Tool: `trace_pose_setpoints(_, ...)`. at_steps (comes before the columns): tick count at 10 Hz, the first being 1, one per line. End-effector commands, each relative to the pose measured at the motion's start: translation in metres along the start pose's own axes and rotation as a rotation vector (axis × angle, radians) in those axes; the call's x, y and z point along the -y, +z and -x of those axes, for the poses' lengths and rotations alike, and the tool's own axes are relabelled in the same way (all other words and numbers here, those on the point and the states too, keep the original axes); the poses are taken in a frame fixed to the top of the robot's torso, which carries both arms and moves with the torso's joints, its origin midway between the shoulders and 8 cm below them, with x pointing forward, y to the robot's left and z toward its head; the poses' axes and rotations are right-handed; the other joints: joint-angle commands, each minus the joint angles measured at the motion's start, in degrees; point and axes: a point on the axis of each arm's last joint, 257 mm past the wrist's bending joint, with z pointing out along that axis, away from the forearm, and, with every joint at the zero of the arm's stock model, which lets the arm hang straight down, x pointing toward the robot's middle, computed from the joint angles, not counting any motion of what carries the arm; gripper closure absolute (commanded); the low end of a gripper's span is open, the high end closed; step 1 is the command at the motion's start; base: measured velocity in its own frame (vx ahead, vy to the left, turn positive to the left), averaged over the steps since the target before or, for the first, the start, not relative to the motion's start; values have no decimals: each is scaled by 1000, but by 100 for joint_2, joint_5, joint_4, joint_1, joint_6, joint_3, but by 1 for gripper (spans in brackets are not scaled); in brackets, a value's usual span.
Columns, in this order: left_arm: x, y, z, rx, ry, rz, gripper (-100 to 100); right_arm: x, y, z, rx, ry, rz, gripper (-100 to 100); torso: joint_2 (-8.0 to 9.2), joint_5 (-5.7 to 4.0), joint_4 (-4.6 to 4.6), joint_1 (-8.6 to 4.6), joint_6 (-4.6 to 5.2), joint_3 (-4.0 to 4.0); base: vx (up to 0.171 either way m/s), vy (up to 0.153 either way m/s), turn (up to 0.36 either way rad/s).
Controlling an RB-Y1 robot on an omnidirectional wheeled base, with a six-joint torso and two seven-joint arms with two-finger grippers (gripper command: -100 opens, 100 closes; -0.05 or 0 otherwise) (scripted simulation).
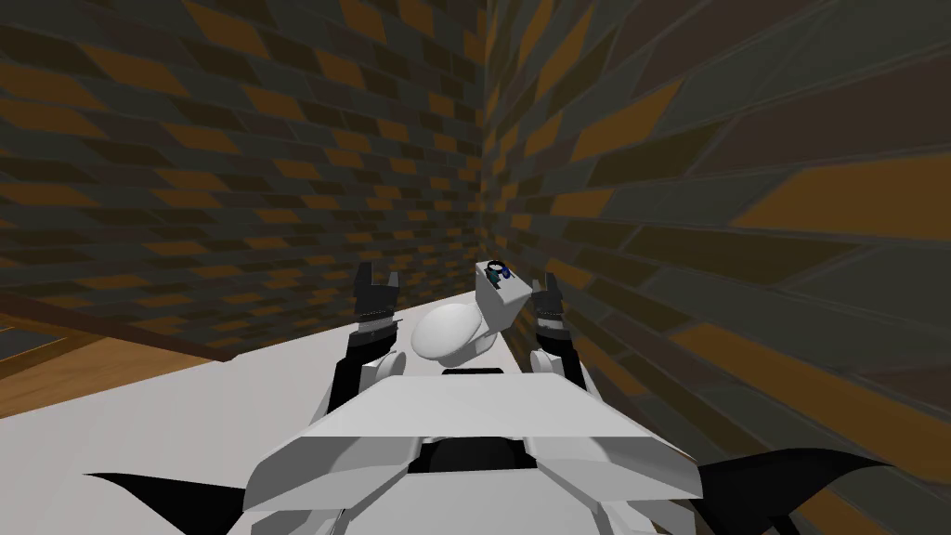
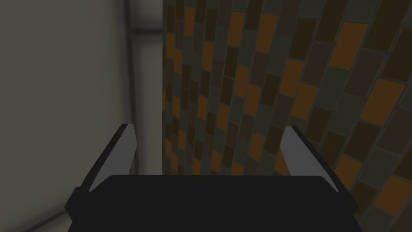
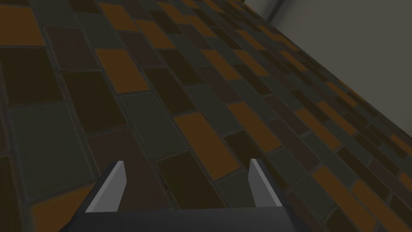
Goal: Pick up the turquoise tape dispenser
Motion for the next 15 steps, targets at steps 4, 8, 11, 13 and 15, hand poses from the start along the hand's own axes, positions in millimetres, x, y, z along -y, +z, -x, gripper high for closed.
trace_pose_setpoints(4,0,0,0,0,0,0,0,18,-11,-24,-149,-75,-45,-100,-26,3,-6,12,1,-15,60,31,-67)
trace_pose_setpoints(8,0,0,0,0,0,0,0,34,-22,-41,-264,-138,-82,-100,4,1,0,6,1,2,-2,19,-44)
trace_pose_setpoints(11,0,0,0,0,0,0,0,44,-30,-49,-323,-172,-103,-100,5,1,1,4,0,3,-10,15,-41)
trace_pose_setpoints(13,0,0,0,0,0,0,0,44,-30,-49,-323,-172,-103,-100,1,0,0,-1,0,1,0,0,0)
trace_pose_setpoints(15,0,0,0,0,0,0,0,44,-30,-49,-323,-172,-103,-100,2,0,0,1,0,1,0,0,1)
